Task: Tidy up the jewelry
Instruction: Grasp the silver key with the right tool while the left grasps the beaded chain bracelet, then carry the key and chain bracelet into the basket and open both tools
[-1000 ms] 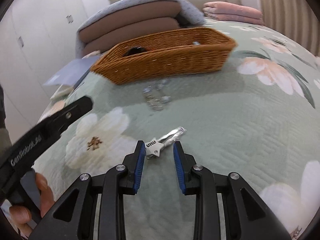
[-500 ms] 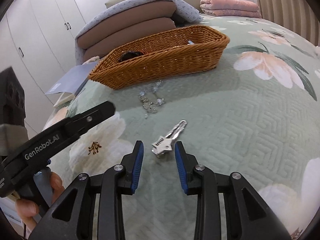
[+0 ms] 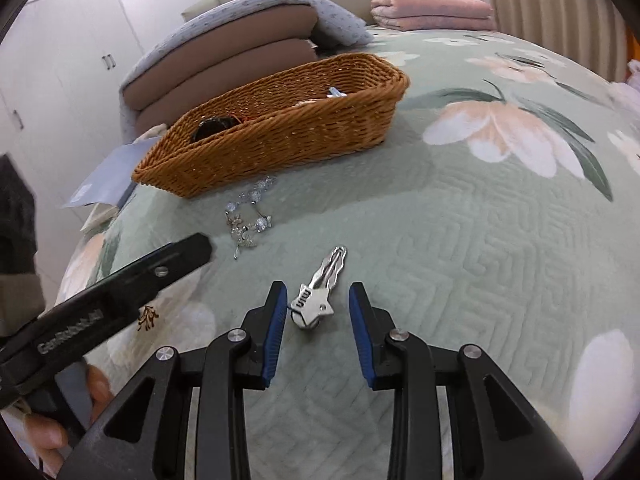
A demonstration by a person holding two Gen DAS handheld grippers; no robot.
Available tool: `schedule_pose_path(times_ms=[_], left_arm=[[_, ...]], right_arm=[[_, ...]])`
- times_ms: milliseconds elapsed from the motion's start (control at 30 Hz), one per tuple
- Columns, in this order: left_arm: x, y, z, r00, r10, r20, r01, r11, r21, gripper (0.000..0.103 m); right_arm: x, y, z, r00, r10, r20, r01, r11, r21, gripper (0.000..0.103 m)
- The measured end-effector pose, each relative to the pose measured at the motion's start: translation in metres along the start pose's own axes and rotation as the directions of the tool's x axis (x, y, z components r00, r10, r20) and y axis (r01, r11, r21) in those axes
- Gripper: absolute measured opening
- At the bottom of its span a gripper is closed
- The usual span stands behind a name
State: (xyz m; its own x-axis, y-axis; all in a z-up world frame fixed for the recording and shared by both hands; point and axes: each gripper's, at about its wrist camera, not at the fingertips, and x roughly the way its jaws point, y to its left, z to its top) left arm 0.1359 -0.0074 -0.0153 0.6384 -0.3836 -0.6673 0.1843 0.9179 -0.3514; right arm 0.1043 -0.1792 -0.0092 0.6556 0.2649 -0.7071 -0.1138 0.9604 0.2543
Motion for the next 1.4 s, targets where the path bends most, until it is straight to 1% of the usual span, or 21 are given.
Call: schedule_pose_path(times_ms=[100, 200, 300, 433, 467, 567, 667, 767, 800, 833, 867, 933, 1033, 1200, 1333, 1400], left_arm=[[0.015, -0.008, 0.008, 1.0, 0.007, -0.027, -0.007, 1.0, 0.007, 0.051], [0.031, -0.01, 0.014, 0.998, 0.021, -0.057, -0.021, 1.0, 0.004, 0.051], [0.038, -0.015, 0.016, 0.997, 0.032, -0.069, -0.031, 0.999, 0.021, 0.051], [0.04, -0.016, 0.016, 0.997, 0.043, -0.07, -0.041, 0.999, 0.034, 0.051], [0.04, -0.016, 0.016, 0.997, 0.042, -0.068, -0.04, 0.999, 0.034, 0.051], [0.041, -0.016, 0.016, 0.996, 0.051, -0.07, -0.049, 0.998, 0.037, 0.051], [0.043, -0.021, 0.014, 0.994, 0.08, -0.069, -0.076, 0.995, 0.06, 0.051], [0.046, -0.026, 0.013, 0.991, 0.112, -0.071, -0.106, 0.991, 0.085, 0.05], [0.046, -0.027, 0.012, 0.99, 0.127, -0.065, -0.121, 0.989, 0.09, 0.044], [0.046, -0.026, 0.012, 0.988, 0.141, -0.062, -0.136, 0.987, 0.088, 0.034], [0.046, -0.024, 0.012, 0.988, 0.145, -0.06, -0.141, 0.987, 0.078, 0.03], [0.044, -0.019, 0.012, 0.99, 0.128, -0.058, -0.125, 0.991, 0.049, 0.015], [0.04, -0.011, 0.011, 0.994, 0.098, -0.053, -0.097, 0.995, 0.019, 0.015], [0.022, -0.005, 0.006, 0.997, 0.073, 0.007, -0.073, 0.997, -0.022, 0.015], [0.003, -0.007, 0.001, 0.997, 0.055, 0.055, -0.054, 0.998, -0.019, 0.015], [-0.011, -0.007, -0.003, 0.996, 0.018, 0.082, -0.017, 1.0, -0.018, 0.015]], right_arm=[[0.003, -0.006, 0.002, 0.999, 0.041, -0.006, -0.041, 0.999, 0.012, 0.034], [0.004, -0.007, 0.004, 0.999, 0.052, -0.004, -0.052, 0.999, 0.012, 0.034], [0.006, -0.006, 0.005, 0.999, 0.039, -0.008, -0.039, 0.999, 0.001, 0.034], [0.002, -0.008, 0.006, 0.999, -0.039, 0.002, 0.039, 0.999, -0.028, 0.034], [0.0, -0.012, 0.006, 0.999, -0.047, 0.007, 0.047, 0.999, -0.026, 0.034], [-0.001, -0.021, 0.008, 1.0, -0.021, 0.005, 0.021, 1.0, -0.003, 0.034], [0.003, -0.013, 0.01, 1.0, -0.006, -0.005, 0.005, 0.998, -0.06, 0.034], [0.006, -0.008, 0.01, 1.0, -0.022, -0.006, 0.021, 0.996, -0.084, 0.034], [0.007, -0.007, 0.01, 1.0, -0.023, -0.006, 0.022, 0.996, -0.088, 0.034], [0.007, -0.007, 0.01, 1.0, -0.021, -0.005, 0.02, 0.996, -0.09, 0.034], [0.007, -0.007, 0.009, 1.0, -0.02, -0.004, 0.019, 0.996, -0.091, 0.034], [0.007, -0.007, 0.008, 1.0, -0.025, 0.0, 0.025, 0.995, -0.092, 0.027], [0.007, -0.008, 0.007, 1.0, -0.023, 0.006, 0.024, 0.996, -0.089, 0.027], [0.002, -0.009, 0.005, 1.0, 0.002, 0.017, 0.0, 0.996, -0.085, 0.026], [-0.007, -0.011, 0.006, 0.998, 0.047, 0.034, -0.045, 0.996, -0.074, 0.026], [-0.015, -0.011, 0.008, 0.997, 0.051, 0.054, -0.047, 0.996, -0.082, 0.026]])
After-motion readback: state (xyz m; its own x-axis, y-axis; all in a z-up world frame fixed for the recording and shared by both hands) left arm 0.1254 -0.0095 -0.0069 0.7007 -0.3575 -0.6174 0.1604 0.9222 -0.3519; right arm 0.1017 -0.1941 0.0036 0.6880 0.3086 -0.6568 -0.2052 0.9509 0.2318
